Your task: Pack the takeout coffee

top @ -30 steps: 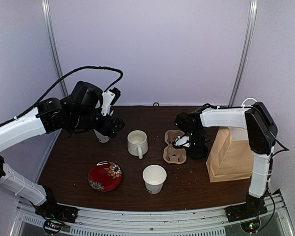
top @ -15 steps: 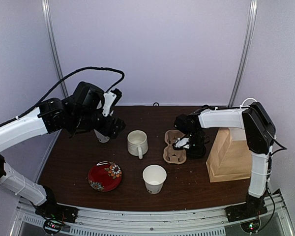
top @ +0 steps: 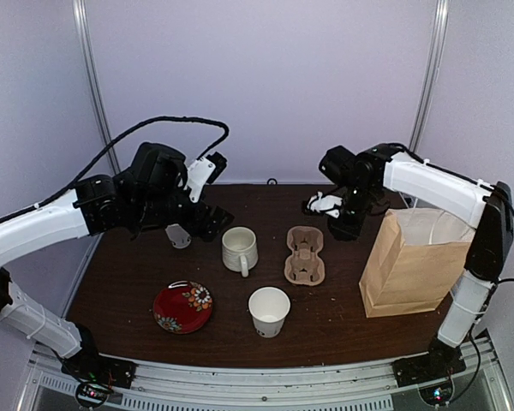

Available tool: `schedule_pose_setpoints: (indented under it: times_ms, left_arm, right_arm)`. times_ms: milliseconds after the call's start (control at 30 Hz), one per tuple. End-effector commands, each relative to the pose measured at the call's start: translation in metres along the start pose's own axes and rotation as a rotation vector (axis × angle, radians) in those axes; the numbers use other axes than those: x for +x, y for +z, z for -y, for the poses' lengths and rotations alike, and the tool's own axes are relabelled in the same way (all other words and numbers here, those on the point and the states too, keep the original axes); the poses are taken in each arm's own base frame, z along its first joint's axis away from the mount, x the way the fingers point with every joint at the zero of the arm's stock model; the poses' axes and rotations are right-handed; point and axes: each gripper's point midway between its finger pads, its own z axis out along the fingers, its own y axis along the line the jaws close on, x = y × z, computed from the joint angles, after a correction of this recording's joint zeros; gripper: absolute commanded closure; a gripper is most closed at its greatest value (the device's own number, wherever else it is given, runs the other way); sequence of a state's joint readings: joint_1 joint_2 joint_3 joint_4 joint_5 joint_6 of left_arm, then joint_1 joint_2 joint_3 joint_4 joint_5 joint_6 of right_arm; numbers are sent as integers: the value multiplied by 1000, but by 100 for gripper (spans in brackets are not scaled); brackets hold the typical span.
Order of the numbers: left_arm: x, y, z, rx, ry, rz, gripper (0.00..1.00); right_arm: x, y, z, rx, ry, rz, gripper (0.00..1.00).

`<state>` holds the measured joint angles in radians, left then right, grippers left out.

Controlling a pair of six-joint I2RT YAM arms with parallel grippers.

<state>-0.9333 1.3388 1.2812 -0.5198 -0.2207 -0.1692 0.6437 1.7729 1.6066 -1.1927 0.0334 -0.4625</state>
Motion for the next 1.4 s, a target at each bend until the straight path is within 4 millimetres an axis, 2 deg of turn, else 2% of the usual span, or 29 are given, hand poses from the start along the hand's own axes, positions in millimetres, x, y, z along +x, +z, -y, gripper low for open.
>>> schedule_pose_setpoints:
  times_ms: [0, 100, 200, 300, 433, 633, 800, 1000, 1367]
  left_arm:
    - [-38, -2, 26, 58, 124, 232, 3]
    - [-59, -16, 43, 125, 199, 392, 2]
    - [-76, -29, 54, 172, 258, 519, 4]
    - [-81, -37, 72, 246, 326, 611, 6]
    - [-91, -54, 90, 269, 367, 776, 3]
    - [-91, -62, 120, 343, 458, 803, 3]
    - [-96, -63, 129, 349, 472, 830, 3]
    - [-108, -59, 125, 306, 445, 866, 3]
    - [-119, -48, 128, 294, 422, 873, 3]
  right_arm:
    - [-44, -88, -35, -246, 7, 337, 91]
    - [-68, -140, -61, -421, -32, 552, 91]
    - [-80, -182, -81, -573, -66, 710, 91]
    - [-89, -213, -93, -690, -75, 827, 90]
    - [-89, -241, -107, -818, -102, 909, 89]
    - [-86, -264, -116, -923, -101, 972, 89]
    - [-85, -275, -120, -988, -104, 989, 89]
    - [-84, -276, -124, -1011, -111, 987, 89]
    - [-83, -276, -131, -1042, -119, 977, 89]
